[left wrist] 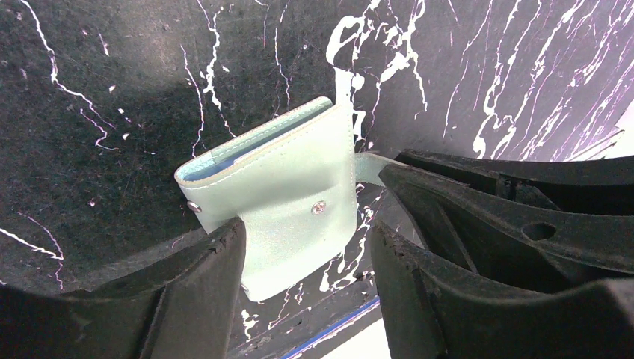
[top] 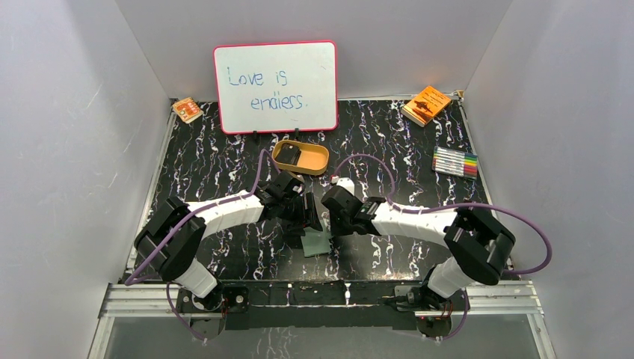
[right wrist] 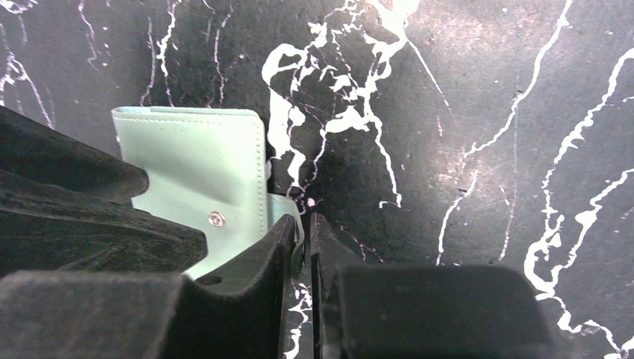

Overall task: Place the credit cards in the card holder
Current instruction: Open the card holder at the center of the board.

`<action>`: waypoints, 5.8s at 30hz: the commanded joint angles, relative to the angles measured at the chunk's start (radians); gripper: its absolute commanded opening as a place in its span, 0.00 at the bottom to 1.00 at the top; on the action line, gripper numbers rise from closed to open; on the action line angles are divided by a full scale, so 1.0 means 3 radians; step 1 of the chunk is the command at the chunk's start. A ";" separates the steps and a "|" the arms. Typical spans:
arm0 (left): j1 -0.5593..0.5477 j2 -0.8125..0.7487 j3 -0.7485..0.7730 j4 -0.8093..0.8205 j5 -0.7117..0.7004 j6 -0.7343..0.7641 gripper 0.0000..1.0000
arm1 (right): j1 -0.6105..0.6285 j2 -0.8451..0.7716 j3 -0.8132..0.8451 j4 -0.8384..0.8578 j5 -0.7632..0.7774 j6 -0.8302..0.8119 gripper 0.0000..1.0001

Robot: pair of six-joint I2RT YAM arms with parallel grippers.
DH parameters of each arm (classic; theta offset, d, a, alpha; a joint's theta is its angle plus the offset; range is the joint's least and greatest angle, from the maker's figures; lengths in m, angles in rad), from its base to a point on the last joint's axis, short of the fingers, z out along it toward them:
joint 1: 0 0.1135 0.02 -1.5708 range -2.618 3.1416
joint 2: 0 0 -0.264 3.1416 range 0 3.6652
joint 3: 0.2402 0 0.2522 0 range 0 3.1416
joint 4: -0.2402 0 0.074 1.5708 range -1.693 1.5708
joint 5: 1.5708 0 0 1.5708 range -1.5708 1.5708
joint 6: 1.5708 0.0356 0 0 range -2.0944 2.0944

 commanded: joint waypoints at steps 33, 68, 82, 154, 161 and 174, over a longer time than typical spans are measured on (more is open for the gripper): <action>0.0101 -0.2054 -0.0687 0.0271 -0.0411 -0.0061 0.96 | -0.0039 -0.1250 -0.0424 0.0498 -0.0345 -0.0350 0.00; 0.0096 -0.1189 -0.0736 0.0381 -0.0064 0.0104 0.71 | -0.0034 -0.1376 -0.0560 0.0491 -0.0201 -0.0163 0.00; 0.0094 -0.0939 -0.0704 0.0325 -0.0172 0.0146 0.64 | -0.0058 -0.1378 -0.0798 -0.0568 0.0450 0.0397 0.00; 0.0089 -0.0292 -0.0797 0.1272 0.0658 0.0093 0.47 | -0.0297 -0.1275 -0.1279 -0.0109 0.0162 0.0410 0.00; 0.0090 -0.0349 -0.0854 0.1588 0.0886 0.0030 0.34 | -0.0295 -0.1235 -0.1284 -0.0071 0.0117 0.0399 0.00; 0.0086 -0.0334 -0.0863 0.1932 0.1150 -0.0068 0.20 | -0.0300 -0.1288 -0.1319 0.0031 0.0011 0.0371 0.00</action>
